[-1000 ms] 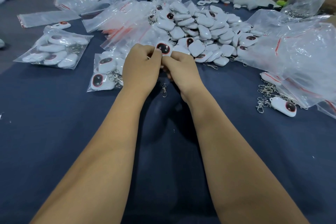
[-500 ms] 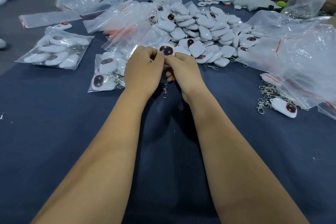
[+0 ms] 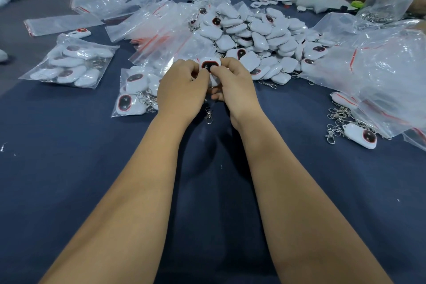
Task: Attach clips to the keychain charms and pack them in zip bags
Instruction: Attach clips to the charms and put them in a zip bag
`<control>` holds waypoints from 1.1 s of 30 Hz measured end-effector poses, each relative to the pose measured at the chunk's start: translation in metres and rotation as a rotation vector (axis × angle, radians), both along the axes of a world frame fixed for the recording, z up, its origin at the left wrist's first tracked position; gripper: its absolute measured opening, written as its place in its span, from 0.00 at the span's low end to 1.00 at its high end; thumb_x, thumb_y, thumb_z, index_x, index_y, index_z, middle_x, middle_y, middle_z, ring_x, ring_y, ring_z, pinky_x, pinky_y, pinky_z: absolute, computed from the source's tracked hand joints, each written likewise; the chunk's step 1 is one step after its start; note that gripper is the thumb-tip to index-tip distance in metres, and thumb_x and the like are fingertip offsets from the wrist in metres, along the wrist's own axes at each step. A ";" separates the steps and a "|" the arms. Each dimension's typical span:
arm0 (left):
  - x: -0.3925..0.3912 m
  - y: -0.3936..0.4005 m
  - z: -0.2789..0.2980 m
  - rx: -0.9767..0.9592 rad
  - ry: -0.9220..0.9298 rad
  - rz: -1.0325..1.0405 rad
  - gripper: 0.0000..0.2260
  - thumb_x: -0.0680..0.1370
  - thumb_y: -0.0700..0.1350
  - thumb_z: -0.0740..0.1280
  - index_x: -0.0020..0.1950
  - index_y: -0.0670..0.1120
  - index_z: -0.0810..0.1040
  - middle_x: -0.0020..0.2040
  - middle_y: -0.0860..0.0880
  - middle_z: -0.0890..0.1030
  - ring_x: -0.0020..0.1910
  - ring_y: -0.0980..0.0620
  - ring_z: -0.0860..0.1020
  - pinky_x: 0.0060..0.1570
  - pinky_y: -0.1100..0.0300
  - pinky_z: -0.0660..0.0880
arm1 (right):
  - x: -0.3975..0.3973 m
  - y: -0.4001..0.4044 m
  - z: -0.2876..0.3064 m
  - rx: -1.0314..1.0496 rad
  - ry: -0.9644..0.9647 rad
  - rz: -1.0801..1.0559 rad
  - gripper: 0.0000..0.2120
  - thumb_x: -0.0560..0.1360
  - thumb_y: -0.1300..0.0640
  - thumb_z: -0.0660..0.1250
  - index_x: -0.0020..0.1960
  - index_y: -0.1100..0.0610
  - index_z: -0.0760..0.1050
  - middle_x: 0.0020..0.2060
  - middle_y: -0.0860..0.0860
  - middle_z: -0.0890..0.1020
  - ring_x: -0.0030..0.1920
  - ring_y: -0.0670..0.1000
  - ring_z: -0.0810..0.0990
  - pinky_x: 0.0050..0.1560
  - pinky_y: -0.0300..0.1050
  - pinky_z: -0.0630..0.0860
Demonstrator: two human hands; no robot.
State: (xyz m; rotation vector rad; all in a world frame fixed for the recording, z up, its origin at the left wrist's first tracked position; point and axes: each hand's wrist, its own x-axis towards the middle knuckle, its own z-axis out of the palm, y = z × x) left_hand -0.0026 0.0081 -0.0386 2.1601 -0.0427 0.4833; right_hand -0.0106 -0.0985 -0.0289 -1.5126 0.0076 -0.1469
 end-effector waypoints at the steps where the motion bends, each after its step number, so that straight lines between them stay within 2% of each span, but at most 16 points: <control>1: 0.000 0.000 0.000 0.009 0.001 0.002 0.12 0.78 0.51 0.60 0.42 0.46 0.78 0.44 0.54 0.74 0.42 0.53 0.72 0.36 0.63 0.64 | 0.000 0.000 0.000 0.003 -0.003 0.003 0.07 0.78 0.61 0.63 0.43 0.53 0.73 0.32 0.47 0.78 0.28 0.42 0.73 0.30 0.35 0.71; 5: 0.001 0.000 -0.001 0.026 0.007 0.006 0.12 0.78 0.51 0.60 0.42 0.47 0.79 0.44 0.54 0.74 0.42 0.53 0.72 0.35 0.64 0.62 | 0.001 -0.001 0.000 -0.001 -0.007 0.011 0.09 0.79 0.62 0.62 0.41 0.53 0.71 0.34 0.49 0.77 0.29 0.43 0.73 0.29 0.33 0.70; 8: 0.000 0.000 -0.001 0.024 -0.001 0.009 0.11 0.79 0.51 0.60 0.44 0.48 0.78 0.44 0.55 0.73 0.43 0.54 0.72 0.35 0.64 0.62 | 0.000 0.000 0.000 -0.001 0.000 0.010 0.07 0.79 0.61 0.62 0.43 0.54 0.73 0.35 0.49 0.77 0.30 0.43 0.73 0.30 0.33 0.70; 13: -0.001 0.000 -0.001 -0.027 -0.014 -0.008 0.07 0.78 0.49 0.61 0.48 0.48 0.76 0.47 0.53 0.77 0.45 0.52 0.74 0.38 0.60 0.66 | -0.002 0.000 0.002 0.032 0.019 0.001 0.04 0.78 0.61 0.63 0.45 0.55 0.73 0.34 0.49 0.78 0.27 0.42 0.73 0.30 0.34 0.71; 18: -0.002 0.000 0.000 -0.048 -0.010 -0.023 0.08 0.80 0.50 0.60 0.44 0.49 0.73 0.42 0.53 0.75 0.40 0.54 0.71 0.36 0.59 0.64 | -0.003 0.001 0.004 0.033 0.035 0.010 0.02 0.77 0.62 0.64 0.48 0.56 0.75 0.37 0.52 0.77 0.28 0.45 0.72 0.30 0.35 0.71; 21: -0.004 0.000 0.001 -0.071 -0.028 -0.041 0.08 0.79 0.50 0.59 0.43 0.49 0.71 0.41 0.51 0.76 0.38 0.54 0.71 0.36 0.56 0.66 | -0.003 0.001 0.004 0.039 0.032 0.017 0.03 0.77 0.62 0.64 0.49 0.56 0.75 0.37 0.53 0.77 0.28 0.45 0.72 0.30 0.35 0.71; 25: -0.008 -0.001 0.002 -0.106 -0.074 -0.051 0.09 0.80 0.51 0.59 0.48 0.46 0.73 0.45 0.47 0.79 0.43 0.47 0.76 0.45 0.46 0.75 | -0.003 0.000 0.004 0.020 0.024 0.021 0.05 0.78 0.61 0.64 0.51 0.56 0.77 0.38 0.52 0.77 0.31 0.45 0.72 0.33 0.36 0.71; 28: -0.008 -0.003 0.002 -0.068 -0.080 -0.063 0.08 0.80 0.52 0.59 0.50 0.49 0.72 0.45 0.47 0.79 0.43 0.46 0.77 0.46 0.43 0.75 | -0.003 0.000 0.004 0.023 0.024 0.019 0.06 0.78 0.61 0.63 0.51 0.55 0.77 0.38 0.52 0.77 0.30 0.44 0.73 0.33 0.36 0.71; 33: -0.007 -0.002 0.003 -0.064 -0.061 -0.078 0.07 0.80 0.55 0.59 0.51 0.53 0.72 0.43 0.51 0.79 0.41 0.50 0.78 0.45 0.46 0.76 | -0.003 0.000 0.004 0.026 0.035 0.005 0.07 0.78 0.61 0.63 0.44 0.52 0.75 0.39 0.51 0.78 0.34 0.45 0.76 0.35 0.37 0.72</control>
